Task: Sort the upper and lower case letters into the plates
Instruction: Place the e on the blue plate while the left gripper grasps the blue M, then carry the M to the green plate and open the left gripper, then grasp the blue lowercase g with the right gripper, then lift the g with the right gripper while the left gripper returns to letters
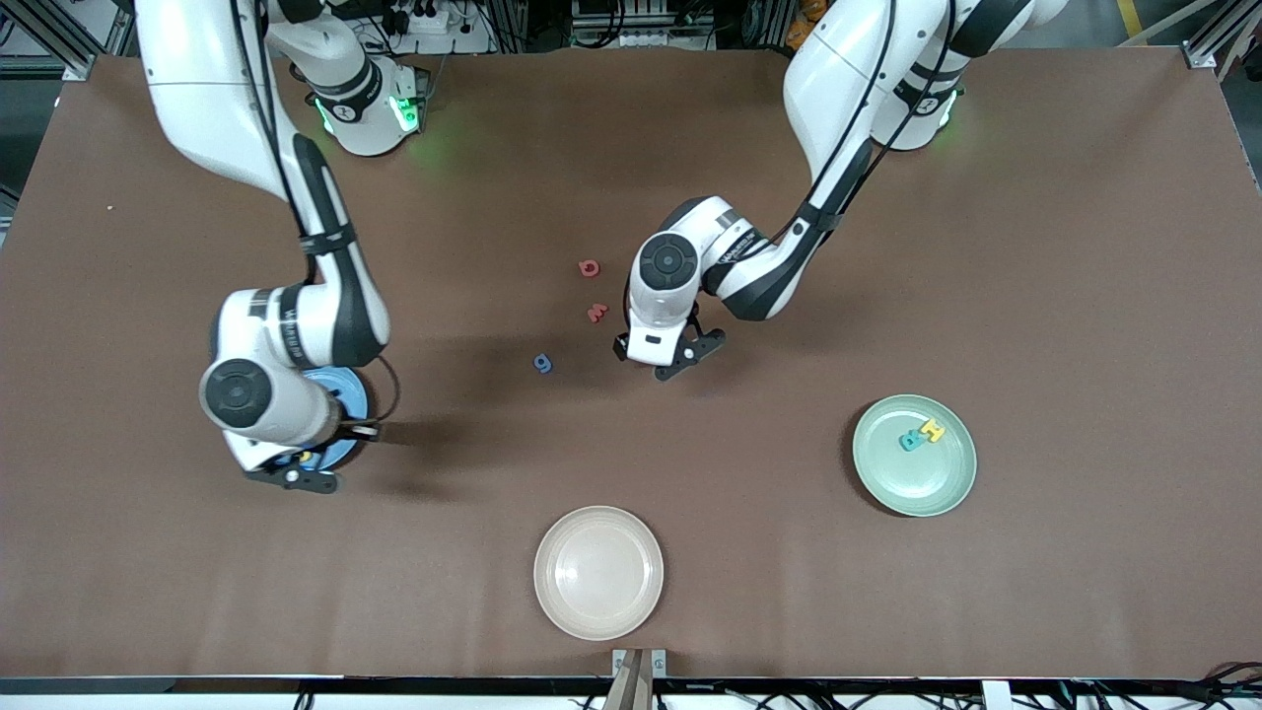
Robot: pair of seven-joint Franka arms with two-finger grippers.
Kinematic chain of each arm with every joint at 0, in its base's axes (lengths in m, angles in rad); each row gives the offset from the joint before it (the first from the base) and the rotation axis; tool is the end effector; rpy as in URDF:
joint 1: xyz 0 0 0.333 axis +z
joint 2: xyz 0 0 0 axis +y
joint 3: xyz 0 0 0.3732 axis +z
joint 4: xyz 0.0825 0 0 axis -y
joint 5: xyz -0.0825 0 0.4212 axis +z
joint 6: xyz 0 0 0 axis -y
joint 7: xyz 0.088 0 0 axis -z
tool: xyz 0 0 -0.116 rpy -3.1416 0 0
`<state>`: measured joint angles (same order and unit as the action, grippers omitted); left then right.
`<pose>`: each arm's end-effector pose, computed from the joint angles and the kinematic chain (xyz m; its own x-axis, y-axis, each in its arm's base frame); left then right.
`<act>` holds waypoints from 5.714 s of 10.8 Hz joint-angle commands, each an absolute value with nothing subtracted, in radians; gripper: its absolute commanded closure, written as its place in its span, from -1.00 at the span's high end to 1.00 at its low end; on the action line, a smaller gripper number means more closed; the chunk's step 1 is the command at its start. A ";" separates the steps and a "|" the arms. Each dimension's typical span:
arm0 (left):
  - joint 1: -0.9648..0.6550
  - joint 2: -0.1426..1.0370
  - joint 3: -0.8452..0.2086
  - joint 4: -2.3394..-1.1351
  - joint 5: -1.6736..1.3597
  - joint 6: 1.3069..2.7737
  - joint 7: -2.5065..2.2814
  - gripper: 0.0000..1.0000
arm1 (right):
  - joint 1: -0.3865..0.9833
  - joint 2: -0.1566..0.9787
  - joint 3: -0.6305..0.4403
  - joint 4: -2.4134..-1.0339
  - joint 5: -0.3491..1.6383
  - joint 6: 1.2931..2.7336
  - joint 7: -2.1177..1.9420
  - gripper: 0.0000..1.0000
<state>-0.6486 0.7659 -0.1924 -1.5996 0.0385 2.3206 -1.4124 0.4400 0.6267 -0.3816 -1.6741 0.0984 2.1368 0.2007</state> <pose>0.5204 -0.5489 0.1903 0.8226 0.5580 -0.1092 0.5599 -0.8284 -0.0151 0.7210 0.0809 0.2648 0.9846 -0.1529 -0.0850 -0.1376 -0.9768 0.1640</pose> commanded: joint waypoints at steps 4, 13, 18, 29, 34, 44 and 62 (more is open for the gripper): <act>-0.670 0.807 -0.179 -1.565 0.021 2.358 -1.448 1.00 | 0.431 0.514 -0.422 -1.938 0.080 2.365 0.046 -1.00; -0.666 0.821 -0.178 -1.565 0.040 2.379 -1.416 -1.00 | 0.484 0.465 -0.411 -1.960 0.095 2.327 0.152 1.00; -0.594 0.723 -0.135 -1.572 0.045 2.365 -1.318 -1.00 | 0.705 0.495 -0.399 -1.916 0.097 2.321 0.338 1.00; -0.103 0.591 -0.135 -1.644 0.044 2.192 -0.402 -1.00 | 0.813 0.485 -0.267 -1.902 0.146 2.324 -0.139 1.00; -0.040 0.610 -0.104 -1.663 0.048 2.191 -0.268 0.14 | 0.827 0.644 -0.261 -1.835 0.161 2.446 -0.153 1.00; -0.248 0.569 -0.097 -1.652 0.067 2.189 -0.500 1.00 | 0.854 0.677 -0.250 -1.815 0.244 2.434 -0.149 1.00; -0.377 0.561 -0.333 -1.742 0.069 2.171 -1.127 1.00 | 0.851 0.600 -0.258 -1.885 0.241 2.431 -0.149 -1.00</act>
<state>-0.3793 0.5869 -0.3160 -1.7055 0.0588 2.1746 -1.0670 0.8516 0.6367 -0.2496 -1.8577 0.2216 2.4366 -0.1460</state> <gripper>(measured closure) 0.000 0.731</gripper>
